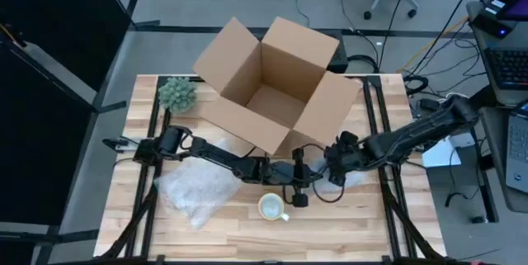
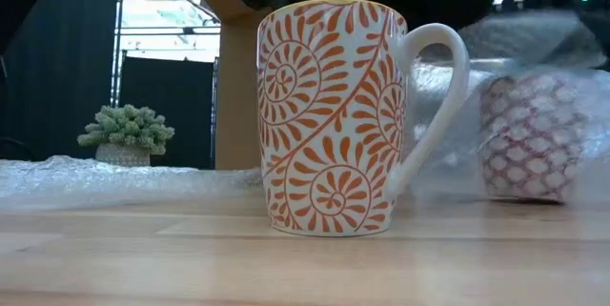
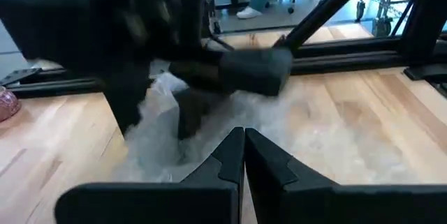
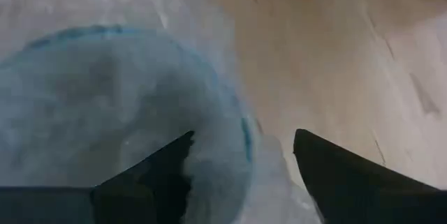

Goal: Wrap mug
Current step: Wrap the red mug with bubble wrap

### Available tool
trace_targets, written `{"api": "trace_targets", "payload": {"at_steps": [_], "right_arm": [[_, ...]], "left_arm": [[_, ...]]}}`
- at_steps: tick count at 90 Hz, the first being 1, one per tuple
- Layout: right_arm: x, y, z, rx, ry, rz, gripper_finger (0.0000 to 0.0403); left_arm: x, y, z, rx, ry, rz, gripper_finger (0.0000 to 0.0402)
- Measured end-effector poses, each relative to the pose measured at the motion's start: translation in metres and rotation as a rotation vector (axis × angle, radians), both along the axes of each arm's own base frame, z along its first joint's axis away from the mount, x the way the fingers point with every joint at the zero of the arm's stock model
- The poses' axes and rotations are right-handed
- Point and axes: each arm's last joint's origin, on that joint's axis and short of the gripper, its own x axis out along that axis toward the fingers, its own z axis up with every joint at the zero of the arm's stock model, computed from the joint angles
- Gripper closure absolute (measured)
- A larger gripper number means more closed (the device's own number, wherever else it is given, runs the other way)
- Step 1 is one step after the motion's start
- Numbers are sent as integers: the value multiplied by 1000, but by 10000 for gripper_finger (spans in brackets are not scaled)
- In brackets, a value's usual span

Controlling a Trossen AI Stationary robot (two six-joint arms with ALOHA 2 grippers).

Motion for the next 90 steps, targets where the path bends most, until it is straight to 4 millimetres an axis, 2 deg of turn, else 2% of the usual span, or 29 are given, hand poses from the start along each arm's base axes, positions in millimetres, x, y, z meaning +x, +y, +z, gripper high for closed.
{"api": "trace_targets", "payload": {"at_steps": [13, 21, 33, 45, 64, 72, 81, 90], "right_arm": [[10, 4, -8, 12, -14, 6, 179], [14, 5, -9, 13, -33, 19, 179], [14, 5, -9, 8, -31, 23, 179], [14, 5, -9, 10, -34, 28, 179], [14, 6, -9, 10, -38, 37, 179], [15, 6, -9, 10, -39, 37, 179], [15, 6, -9, 10, -41, 40, 179], [15, 6, -9, 9, -40, 43, 179]], "left_arm": [[0, -6, 18, -8, -43, -8, 402], [0, -11, 21, -4, -24, -16, 402], [-2, -24, 25, 30, 91, -23, 402], [-7, -35, 33, 90, 225, 56, 402], [-15, -41, 52, 198, 386, 127, 402], [-18, -42, 50, 194, 432, 137, 402], [-20, -37, 40, 176, 473, 133, 402], [-11, -29, 31, 142, 429, 133, 402]]}}
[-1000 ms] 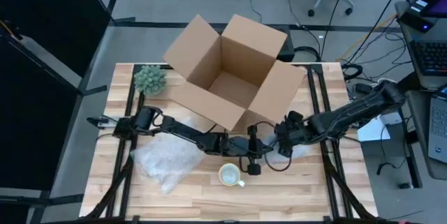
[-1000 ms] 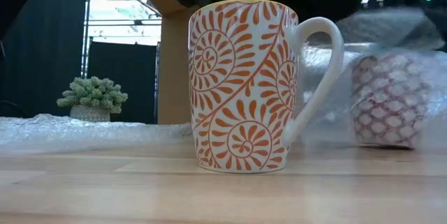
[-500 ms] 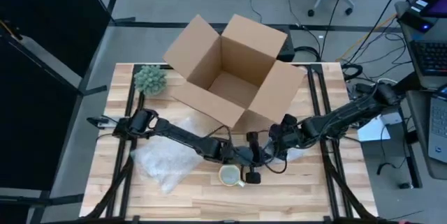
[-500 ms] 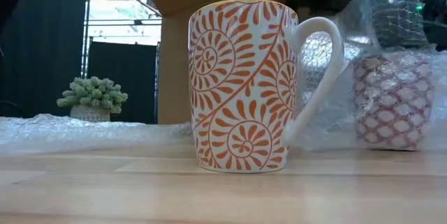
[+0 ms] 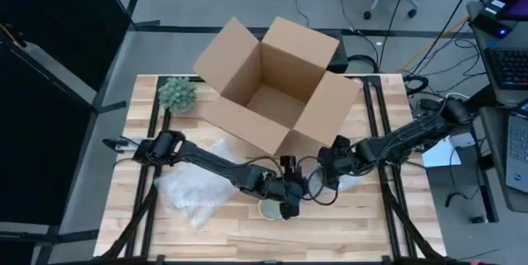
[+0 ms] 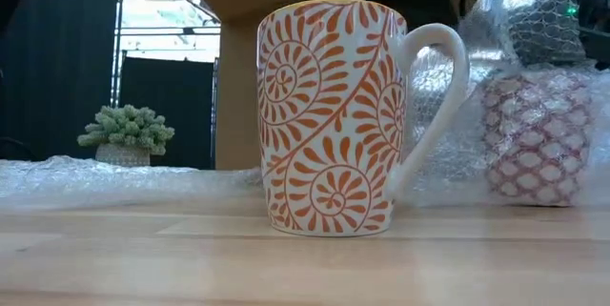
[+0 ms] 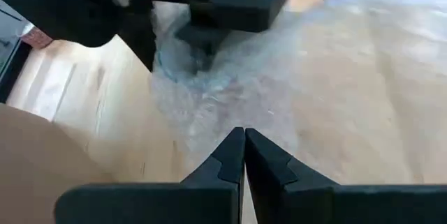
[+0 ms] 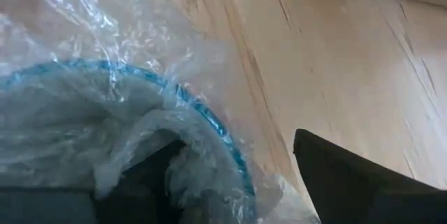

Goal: Wrap mug
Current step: Wrap the red mug with bubble wrap

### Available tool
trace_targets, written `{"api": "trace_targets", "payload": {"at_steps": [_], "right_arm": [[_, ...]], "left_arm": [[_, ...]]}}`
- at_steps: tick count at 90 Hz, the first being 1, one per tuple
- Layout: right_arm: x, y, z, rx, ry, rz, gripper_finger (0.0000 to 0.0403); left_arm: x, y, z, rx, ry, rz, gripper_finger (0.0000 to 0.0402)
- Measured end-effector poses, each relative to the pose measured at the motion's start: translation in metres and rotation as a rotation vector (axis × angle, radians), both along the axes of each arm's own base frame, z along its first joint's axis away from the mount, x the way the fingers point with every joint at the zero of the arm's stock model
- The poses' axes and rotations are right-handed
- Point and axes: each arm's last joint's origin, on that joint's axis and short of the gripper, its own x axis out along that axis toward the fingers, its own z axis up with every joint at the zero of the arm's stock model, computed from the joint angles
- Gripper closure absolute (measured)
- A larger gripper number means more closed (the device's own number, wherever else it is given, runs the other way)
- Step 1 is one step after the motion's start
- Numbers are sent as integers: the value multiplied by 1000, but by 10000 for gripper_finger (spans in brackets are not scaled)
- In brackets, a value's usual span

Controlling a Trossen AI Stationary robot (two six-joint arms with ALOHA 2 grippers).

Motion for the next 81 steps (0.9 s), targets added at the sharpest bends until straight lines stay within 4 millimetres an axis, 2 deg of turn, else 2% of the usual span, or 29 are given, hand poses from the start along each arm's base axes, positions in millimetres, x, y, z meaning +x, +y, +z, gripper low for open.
{"api": "trace_targets", "payload": {"at_steps": [24, 37, 48, 56, 81], "right_arm": [[0, 0, 0, 1, -6, 2, 179], [1, 1, 0, 0, -11, 15, 179], [2, 1, 2, 1, 1, 44, 179], [4, 3, 10, 39, -9, 83, 179], [-1, 3, 44, 55, -16, 119, 179]], "left_arm": [[22, 17, 3, -47, -166, -70, 402], [27, 31, -5, -45, -159, -44, 402], [33, 37, -22, -75, -141, -36, 402], [36, 36, -34, -71, -126, -35, 402], [37, 36, -35, -71, -128, -35, 402]]}}
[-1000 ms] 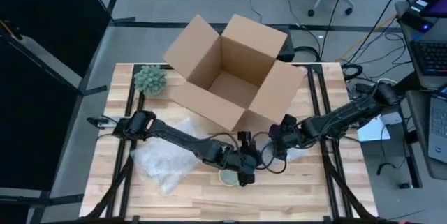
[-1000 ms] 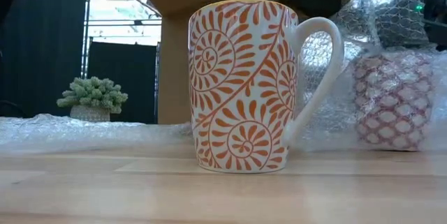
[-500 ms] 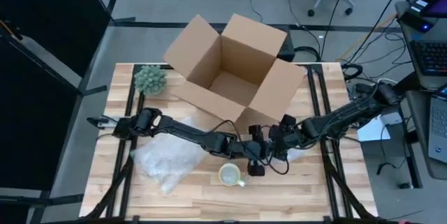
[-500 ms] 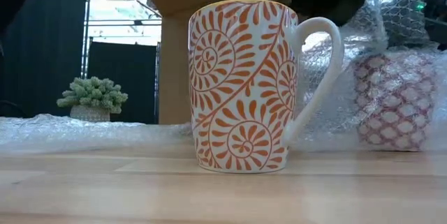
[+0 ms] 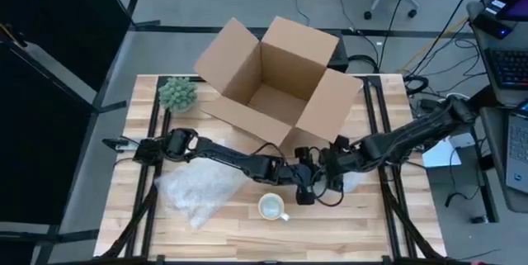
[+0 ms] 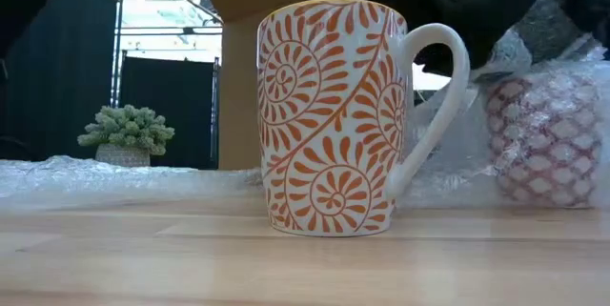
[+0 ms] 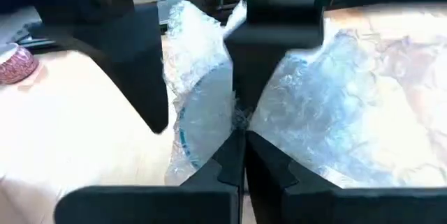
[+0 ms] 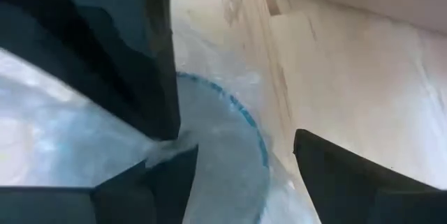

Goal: Wrap mug
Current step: Wrap the red mug with bubble wrap

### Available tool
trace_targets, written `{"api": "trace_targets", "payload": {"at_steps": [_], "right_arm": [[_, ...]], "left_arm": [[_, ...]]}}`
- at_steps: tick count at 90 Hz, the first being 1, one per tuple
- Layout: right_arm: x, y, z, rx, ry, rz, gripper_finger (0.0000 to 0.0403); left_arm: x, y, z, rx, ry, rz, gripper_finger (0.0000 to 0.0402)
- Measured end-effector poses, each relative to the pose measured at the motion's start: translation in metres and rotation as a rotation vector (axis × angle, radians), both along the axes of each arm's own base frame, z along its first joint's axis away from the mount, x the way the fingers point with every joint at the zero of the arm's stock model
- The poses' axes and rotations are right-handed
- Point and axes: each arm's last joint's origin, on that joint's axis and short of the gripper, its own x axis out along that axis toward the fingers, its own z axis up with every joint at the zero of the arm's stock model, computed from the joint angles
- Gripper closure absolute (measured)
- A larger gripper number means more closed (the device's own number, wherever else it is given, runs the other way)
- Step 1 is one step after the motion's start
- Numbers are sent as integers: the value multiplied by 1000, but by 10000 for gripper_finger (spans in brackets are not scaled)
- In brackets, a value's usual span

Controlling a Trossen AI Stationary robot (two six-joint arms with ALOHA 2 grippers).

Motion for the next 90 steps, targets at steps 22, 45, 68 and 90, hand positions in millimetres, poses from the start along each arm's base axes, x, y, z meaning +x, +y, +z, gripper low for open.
{"api": "trace_targets", "payload": {"at_steps": [22, 45, 68, 90], "right_arm": [[-15, 0, 34, 72, 18, 96, 179], [-35, 15, 49, 124, -41, 211, 179], [-29, 49, 43, 103, -185, 382, 179], [-18, 63, -1, 58, -116, 393, 179]], "left_arm": [[0, 0, 0, -1, -2, 0, 402], [0, 0, -1, 0, -1, 0, 402], [0, 0, -1, 0, -1, 3, 402], [0, 0, -1, 0, 0, 3, 402]]}}
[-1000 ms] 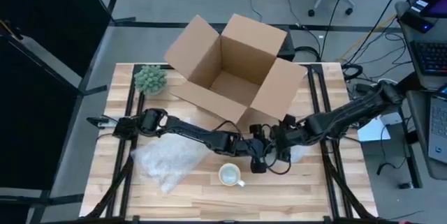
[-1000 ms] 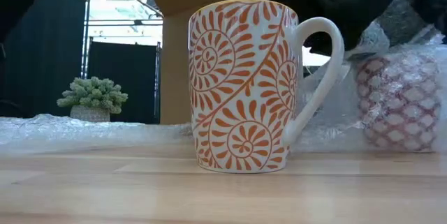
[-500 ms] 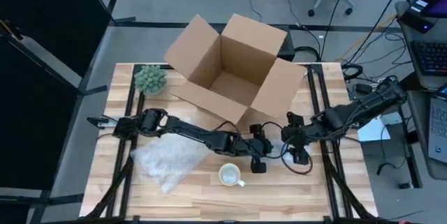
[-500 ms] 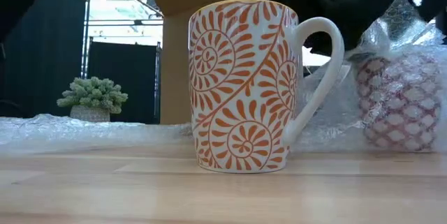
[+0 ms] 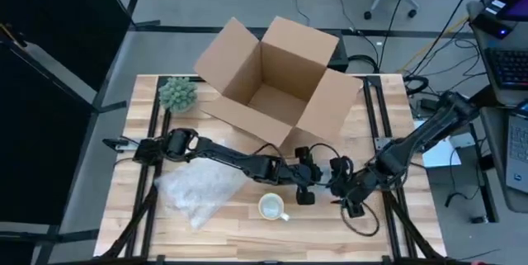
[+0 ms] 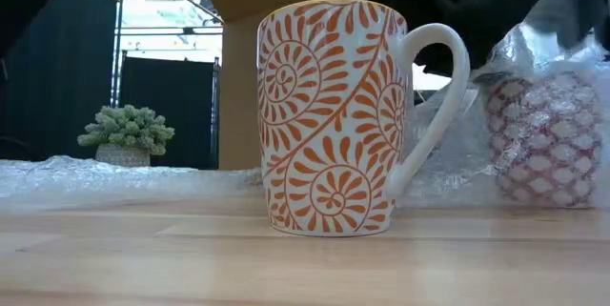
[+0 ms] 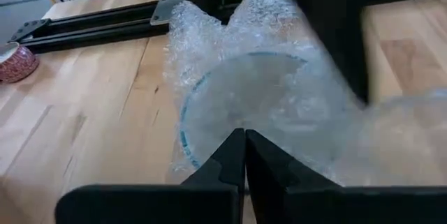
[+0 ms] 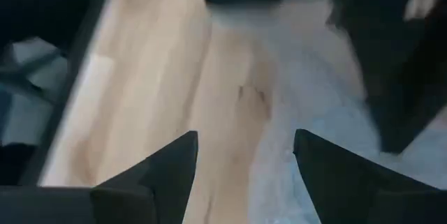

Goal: Wrap mug
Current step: Wrap the red mug with bubble wrap

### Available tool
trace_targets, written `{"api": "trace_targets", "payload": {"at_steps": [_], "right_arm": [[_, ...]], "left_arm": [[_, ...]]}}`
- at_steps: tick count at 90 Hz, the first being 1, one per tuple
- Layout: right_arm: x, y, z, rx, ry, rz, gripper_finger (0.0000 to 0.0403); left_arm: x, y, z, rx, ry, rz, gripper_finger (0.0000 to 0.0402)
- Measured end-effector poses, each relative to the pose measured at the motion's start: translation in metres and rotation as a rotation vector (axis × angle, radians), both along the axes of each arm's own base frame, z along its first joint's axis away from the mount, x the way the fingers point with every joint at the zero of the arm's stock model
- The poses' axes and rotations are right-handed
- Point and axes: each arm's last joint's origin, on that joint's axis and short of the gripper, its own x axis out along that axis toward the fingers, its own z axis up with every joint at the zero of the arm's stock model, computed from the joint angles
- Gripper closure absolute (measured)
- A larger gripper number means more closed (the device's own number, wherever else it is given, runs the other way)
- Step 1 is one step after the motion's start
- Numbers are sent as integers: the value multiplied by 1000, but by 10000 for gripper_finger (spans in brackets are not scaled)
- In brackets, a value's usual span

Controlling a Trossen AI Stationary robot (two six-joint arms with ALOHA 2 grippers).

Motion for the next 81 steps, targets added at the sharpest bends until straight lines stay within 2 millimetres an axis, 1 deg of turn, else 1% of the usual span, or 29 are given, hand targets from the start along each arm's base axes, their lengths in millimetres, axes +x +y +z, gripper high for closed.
{"api": "trace_targets", "payload": {"at_steps": [13, 42, 60, 81], "right_arm": [[3, 1, -21, -59, 67, -42, 179], [14, 7, -43, -147, 106, -59, 179], [19, 11, -54, -159, 121, -58, 179], [19, 11, -55, -155, 136, -57, 179]], "left_arm": [[0, 0, 0, 0, 0, 0, 402], [0, 0, 0, 0, -2, 0, 402], [0, 0, 0, 0, -2, -1, 402], [-1, -2, 3, 0, -3, -5, 402]]}}
